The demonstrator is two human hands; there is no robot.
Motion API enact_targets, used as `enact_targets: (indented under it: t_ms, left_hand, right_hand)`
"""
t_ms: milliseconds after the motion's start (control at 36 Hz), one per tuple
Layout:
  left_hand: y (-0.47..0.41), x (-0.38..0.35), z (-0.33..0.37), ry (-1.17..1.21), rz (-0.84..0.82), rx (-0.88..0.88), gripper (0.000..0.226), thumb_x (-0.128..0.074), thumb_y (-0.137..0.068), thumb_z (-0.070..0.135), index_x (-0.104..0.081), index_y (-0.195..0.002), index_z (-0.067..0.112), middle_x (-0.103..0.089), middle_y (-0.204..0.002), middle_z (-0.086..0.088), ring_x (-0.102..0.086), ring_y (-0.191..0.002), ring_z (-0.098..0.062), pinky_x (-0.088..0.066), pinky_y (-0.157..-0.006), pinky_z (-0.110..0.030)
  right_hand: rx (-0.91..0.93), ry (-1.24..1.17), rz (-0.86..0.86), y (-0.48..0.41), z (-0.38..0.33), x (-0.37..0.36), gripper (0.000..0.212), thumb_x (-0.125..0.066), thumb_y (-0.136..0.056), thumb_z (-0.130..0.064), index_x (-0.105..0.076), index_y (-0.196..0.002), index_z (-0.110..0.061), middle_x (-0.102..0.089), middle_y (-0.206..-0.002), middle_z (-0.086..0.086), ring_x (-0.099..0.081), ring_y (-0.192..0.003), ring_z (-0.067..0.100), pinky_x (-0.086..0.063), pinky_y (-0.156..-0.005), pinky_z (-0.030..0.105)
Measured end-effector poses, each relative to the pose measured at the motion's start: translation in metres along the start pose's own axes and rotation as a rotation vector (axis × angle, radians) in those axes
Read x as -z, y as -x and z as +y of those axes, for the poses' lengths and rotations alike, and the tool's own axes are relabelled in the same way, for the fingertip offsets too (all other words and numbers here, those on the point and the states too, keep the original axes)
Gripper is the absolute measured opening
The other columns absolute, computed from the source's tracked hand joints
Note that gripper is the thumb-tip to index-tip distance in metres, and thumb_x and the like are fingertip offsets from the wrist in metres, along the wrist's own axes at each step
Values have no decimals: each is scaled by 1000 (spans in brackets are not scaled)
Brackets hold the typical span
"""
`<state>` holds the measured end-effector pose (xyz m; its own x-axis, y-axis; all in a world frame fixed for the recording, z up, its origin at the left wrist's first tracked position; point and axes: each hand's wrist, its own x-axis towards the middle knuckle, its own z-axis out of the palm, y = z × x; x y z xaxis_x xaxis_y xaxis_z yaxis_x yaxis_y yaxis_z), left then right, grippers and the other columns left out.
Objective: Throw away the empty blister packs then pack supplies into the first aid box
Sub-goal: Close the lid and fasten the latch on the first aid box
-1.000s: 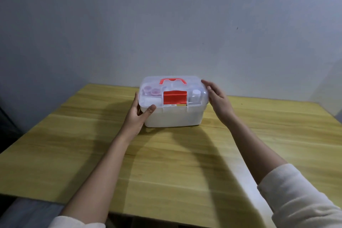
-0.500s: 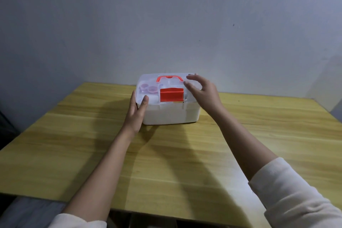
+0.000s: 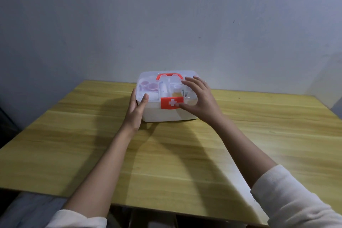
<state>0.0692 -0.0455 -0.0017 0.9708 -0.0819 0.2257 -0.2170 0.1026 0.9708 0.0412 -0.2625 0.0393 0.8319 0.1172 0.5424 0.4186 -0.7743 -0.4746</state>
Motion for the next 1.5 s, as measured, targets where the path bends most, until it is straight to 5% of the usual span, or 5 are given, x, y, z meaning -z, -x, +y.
enact_targets:
  t_ms: [167,500,750,1222,1500]
  left_hand:
    - [2,0,3,-20,10,25,88,-61,-78,56,-30,-152,21,-47,-151,0,-45,-139,-15,-33,-118,-41]
    - [5,0,4,-55,35,7,72,-59,-86,47,-38,-149,20,-53,-146,0,-53,-130,-10,-40,-111,-30]
    - [2,-3,0,-3,71,55,116,-69,-60,79,-28,-154,24,-37,-158,-2,-36,-145,-20,-29,-120,-46]
    - [-26,-102,-6,22,-126,-6,50,-54,-100,20,-39,-146,11,-51,-146,-6,-45,-138,-18,-39,-107,-20]
    - [-57,-120,-10,-19,-174,109,113,-60,-63,67,-19,-157,18,-30,-161,0,-29,-148,-15,-23,-123,-41]
  right_hand:
    - [45,19,50,1,4,-4,67,-74,-73,-38,-49,-132,-17,-48,-140,2,-31,-136,22,-27,-112,35]
    - [-169,-213,92,6,4,1,82,-77,-71,-36,-36,-140,-22,-31,-151,1,-26,-140,15,-25,-114,31]
    - [-399,-518,99,14,5,-4,98,-81,-66,-39,-22,-144,-27,-39,-147,-3,-42,-132,14,-39,-109,40]
    - [-481,-411,245,36,67,57,95,-81,-66,-35,-26,-142,-24,-44,-142,-2,-46,-126,14,-42,-102,32]
    - [-518,-390,251,20,93,65,96,-82,-63,-41,-27,-140,-27,-46,-140,1,-47,-126,18,-43,-105,40]
